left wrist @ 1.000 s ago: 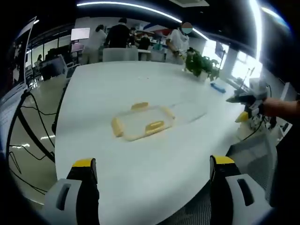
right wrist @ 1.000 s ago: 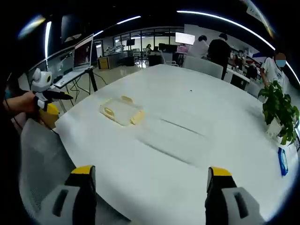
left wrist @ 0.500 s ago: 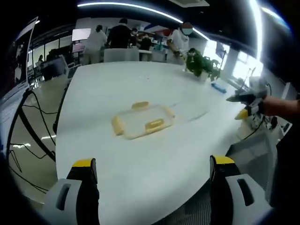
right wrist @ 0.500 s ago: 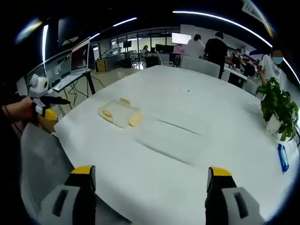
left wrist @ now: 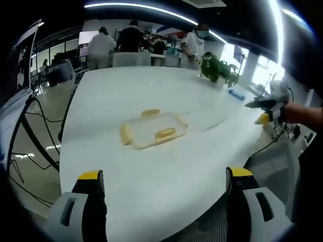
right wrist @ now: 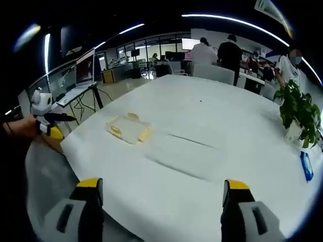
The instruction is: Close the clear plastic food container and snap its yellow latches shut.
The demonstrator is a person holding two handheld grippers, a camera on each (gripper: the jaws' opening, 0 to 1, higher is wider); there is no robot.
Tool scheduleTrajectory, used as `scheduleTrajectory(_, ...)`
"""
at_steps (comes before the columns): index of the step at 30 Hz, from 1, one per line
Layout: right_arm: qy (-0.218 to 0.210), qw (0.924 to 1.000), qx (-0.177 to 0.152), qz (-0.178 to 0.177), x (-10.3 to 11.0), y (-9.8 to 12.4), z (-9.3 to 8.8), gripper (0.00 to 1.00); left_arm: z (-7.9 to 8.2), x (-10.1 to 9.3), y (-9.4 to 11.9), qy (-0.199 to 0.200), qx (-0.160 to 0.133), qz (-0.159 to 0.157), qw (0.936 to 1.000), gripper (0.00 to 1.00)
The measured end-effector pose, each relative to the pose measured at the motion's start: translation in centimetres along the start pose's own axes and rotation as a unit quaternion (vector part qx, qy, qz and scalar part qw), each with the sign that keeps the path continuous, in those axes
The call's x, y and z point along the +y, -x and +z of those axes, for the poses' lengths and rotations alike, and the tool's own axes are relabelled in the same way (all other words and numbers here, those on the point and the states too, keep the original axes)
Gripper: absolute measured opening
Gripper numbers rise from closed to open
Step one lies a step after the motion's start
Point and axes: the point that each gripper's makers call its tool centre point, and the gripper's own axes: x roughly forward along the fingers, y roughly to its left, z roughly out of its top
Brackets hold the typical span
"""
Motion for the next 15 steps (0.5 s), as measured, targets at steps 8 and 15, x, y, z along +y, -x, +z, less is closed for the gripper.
scheduleTrajectory(8,-0.017,0.9999,-0.003,0.0,-0.4,0.3,0.1,1.0,0.5,0.0,0.5,0.025,-0.007,0.003,0.9997,0.99)
scheduleTrajectory(15,-0.035,0.9992,-0.013,0.01,0.5,0.5,0.6,1.0,0.0,0.2,1.1,0.026,-0.004,0.003,0.9997,0.99)
